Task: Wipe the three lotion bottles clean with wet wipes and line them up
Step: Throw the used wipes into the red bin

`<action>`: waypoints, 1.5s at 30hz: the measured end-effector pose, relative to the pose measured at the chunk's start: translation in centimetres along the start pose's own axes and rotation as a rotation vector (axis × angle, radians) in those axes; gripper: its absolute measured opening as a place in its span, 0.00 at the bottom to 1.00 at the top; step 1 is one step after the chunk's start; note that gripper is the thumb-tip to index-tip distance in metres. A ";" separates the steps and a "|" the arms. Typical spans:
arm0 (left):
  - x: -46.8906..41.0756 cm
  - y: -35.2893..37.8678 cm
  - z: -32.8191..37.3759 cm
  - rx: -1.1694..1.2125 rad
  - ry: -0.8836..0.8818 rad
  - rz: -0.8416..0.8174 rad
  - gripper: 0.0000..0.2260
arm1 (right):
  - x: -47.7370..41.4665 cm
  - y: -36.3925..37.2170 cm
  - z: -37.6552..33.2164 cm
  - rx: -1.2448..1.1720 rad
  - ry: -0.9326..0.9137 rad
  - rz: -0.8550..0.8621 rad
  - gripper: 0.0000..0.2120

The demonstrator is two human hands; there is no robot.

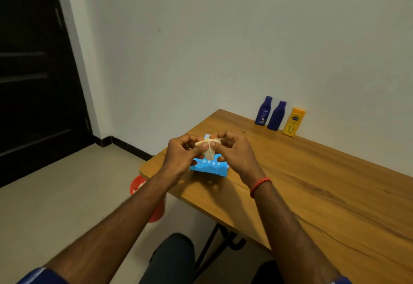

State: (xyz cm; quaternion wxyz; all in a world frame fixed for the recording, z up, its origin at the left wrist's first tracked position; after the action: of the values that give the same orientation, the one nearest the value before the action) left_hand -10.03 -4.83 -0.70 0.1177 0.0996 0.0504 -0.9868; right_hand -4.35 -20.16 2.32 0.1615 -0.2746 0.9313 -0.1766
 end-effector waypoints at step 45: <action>-9.6 -25.8 -20.2 -0.522 -0.247 0.345 0.09 | -28.6 24.6 7.5 0.697 -0.016 -0.554 0.07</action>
State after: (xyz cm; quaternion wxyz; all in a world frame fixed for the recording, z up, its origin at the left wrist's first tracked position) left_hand -3.40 24.70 -16.39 0.3097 -0.0472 0.2690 -0.9108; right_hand 10.24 13.71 -8.74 0.1980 -0.4443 0.7060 -0.5147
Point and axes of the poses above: each hand's wrist, its own x-axis away from the middle knuckle, its own y-axis out of the palm, z = x × y, the point moved 2 cm from there along -x, towards the middle knuckle, and after that the axes turned 12 degrees about -z, right-handed, at the moved point
